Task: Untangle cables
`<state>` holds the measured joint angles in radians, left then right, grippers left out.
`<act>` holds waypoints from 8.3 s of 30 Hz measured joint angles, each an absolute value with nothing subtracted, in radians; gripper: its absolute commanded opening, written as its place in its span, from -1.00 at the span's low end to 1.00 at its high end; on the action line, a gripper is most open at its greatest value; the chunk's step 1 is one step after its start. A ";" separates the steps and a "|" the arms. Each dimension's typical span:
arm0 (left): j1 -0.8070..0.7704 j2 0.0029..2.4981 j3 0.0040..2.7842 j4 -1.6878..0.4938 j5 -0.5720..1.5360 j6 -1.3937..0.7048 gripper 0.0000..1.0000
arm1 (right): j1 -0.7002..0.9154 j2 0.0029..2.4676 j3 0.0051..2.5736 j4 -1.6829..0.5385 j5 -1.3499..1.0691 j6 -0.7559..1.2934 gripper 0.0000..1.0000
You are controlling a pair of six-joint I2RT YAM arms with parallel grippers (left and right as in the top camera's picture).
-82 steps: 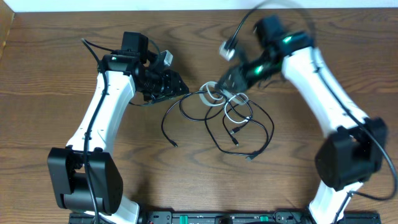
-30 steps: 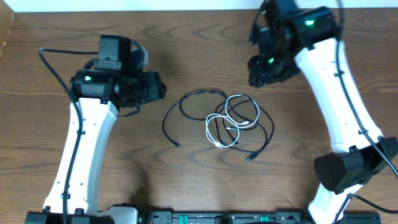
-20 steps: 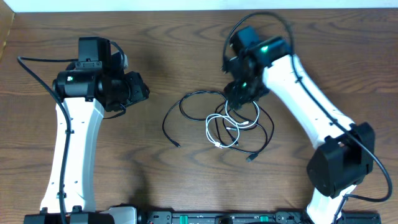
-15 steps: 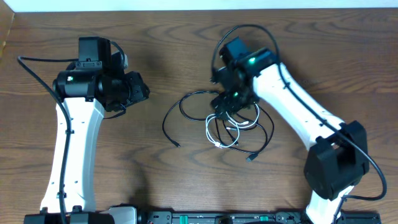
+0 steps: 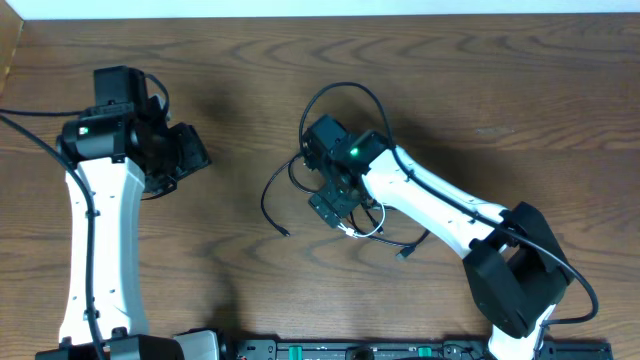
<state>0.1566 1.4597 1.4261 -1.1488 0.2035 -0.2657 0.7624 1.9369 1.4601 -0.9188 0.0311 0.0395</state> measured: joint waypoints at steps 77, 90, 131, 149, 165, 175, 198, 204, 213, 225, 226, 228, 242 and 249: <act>0.163 1.460 1.425 -1.163 0.203 -0.266 0.22 | -0.121 1.714 2.239 -1.025 -0.349 0.194 -0.98; 0.163 1.460 1.425 -1.163 0.203 -0.266 0.22 | -0.345 2.112 2.236 -0.681 -0.184 0.171 -0.98; -0.079 1.493 1.425 -0.995 0.290 -0.261 0.22 | -0.301 2.154 2.239 -1.165 -0.348 0.141 0.99; -0.477 1.892 1.421 -0.529 0.308 -0.472 0.57 | -0.165 2.161 2.232 -1.272 -0.363 0.096 0.99; -0.508 2.053 1.421 -0.426 0.221 -0.767 0.58 | -0.147 2.161 2.232 -1.298 -0.363 0.090 0.98; -0.509 2.076 1.421 -0.362 0.119 -0.809 -0.11 | -0.139 2.161 2.204 -1.298 -0.363 0.089 0.98; -0.518 2.125 1.423 -0.259 0.048 -0.754 -0.43 | -0.047 2.161 2.164 -1.290 -0.363 0.089 0.98; -0.518 2.138 1.423 -0.262 0.059 -0.699 -0.85 | -0.046 2.161 2.164 -1.291 -0.363 0.089 0.98; -0.500 2.040 1.414 -0.294 0.323 -0.604 -0.85 | -0.038 2.161 2.164 -1.315 -0.443 0.041 0.87; -0.461 1.391 1.416 -0.358 0.582 -0.544 -0.85 | -0.024 2.161 2.164 -1.342 -0.630 -0.097 0.98; -0.456 1.369 1.416 -0.360 0.587 -0.542 -0.85 | -0.024 2.161 2.164 -1.346 -0.633 -0.104 0.98; -0.443 1.340 1.416 -0.363 0.594 -0.541 -0.85 | -0.022 2.161 2.164 -1.355 -0.636 -0.114 0.98; -0.294 1.317 1.416 -0.369 0.587 -0.567 -0.85 | 0.138 2.161 2.164 -1.335 -0.681 -0.179 0.98; -0.242 1.317 1.416 -0.435 0.370 -0.725 -0.85 | 0.186 2.161 2.164 -1.270 -0.816 -0.181 0.99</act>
<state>-0.2420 1.3174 1.4158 -0.4355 0.3702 -0.7246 0.1864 2.1609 2.1639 -1.2697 -0.8162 -0.1806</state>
